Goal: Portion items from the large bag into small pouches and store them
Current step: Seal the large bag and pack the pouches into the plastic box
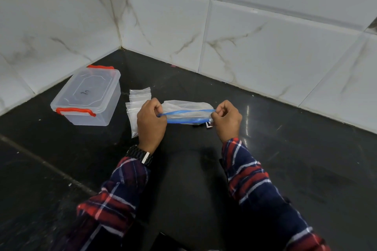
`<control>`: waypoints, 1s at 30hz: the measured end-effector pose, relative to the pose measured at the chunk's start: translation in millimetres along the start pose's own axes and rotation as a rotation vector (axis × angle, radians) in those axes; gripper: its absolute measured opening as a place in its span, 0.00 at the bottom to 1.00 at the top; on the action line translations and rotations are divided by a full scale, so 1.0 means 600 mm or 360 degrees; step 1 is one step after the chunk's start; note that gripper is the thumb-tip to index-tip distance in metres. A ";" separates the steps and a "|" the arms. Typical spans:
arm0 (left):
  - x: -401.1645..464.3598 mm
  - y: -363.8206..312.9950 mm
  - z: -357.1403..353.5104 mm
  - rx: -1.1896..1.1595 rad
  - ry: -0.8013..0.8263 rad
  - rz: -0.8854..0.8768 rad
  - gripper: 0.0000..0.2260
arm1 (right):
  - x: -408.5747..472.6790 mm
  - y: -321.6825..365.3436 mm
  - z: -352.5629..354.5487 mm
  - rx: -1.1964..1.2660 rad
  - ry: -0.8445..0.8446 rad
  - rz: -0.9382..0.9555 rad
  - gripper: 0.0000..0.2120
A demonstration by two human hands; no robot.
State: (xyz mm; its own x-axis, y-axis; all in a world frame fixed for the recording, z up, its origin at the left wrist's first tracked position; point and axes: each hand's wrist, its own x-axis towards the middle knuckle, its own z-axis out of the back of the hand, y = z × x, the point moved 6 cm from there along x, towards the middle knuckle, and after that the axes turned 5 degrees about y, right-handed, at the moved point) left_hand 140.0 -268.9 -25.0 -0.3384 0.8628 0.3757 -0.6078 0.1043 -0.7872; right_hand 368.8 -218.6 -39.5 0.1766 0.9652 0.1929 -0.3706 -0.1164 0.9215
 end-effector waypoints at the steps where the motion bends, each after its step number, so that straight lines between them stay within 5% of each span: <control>1: -0.001 -0.002 0.000 -0.0006 -0.0003 -0.0007 0.12 | -0.002 0.006 -0.002 -0.0001 -0.0018 0.0059 0.14; 6: -0.005 0.006 -0.002 -0.0043 0.0077 0.0085 0.13 | 0.000 0.011 0.000 0.0005 -0.0013 0.0162 0.13; 13: -0.008 0.004 -0.023 -0.0042 0.0747 0.0109 0.10 | 0.029 -0.023 0.012 0.0084 0.0079 -0.0059 0.13; 19: -0.021 -0.023 -0.029 -0.0294 0.1037 0.0152 0.12 | 0.057 -0.019 0.006 0.0190 0.0311 -0.0102 0.19; 22: -0.014 -0.039 -0.020 -0.0612 0.1023 0.0298 0.16 | 0.060 0.001 -0.002 0.0203 0.0541 -0.0051 0.18; 27: 0.021 -0.011 -0.009 -0.0599 0.0687 0.0390 0.08 | 0.052 0.029 -0.014 0.0439 0.0936 -0.0056 0.12; 30: 0.020 0.034 -0.034 -0.0543 0.0703 0.0585 0.10 | 0.044 0.034 -0.019 0.0627 0.1086 -0.0152 0.13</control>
State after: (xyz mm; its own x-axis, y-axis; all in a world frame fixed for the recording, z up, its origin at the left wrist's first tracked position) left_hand 138.0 -246.3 -46.2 -0.1100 0.9860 -0.1254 -0.2231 -0.1475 -0.9636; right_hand 355.6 -192.9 -19.4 -0.4535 0.8909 -0.0248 -0.0095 0.0230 0.9997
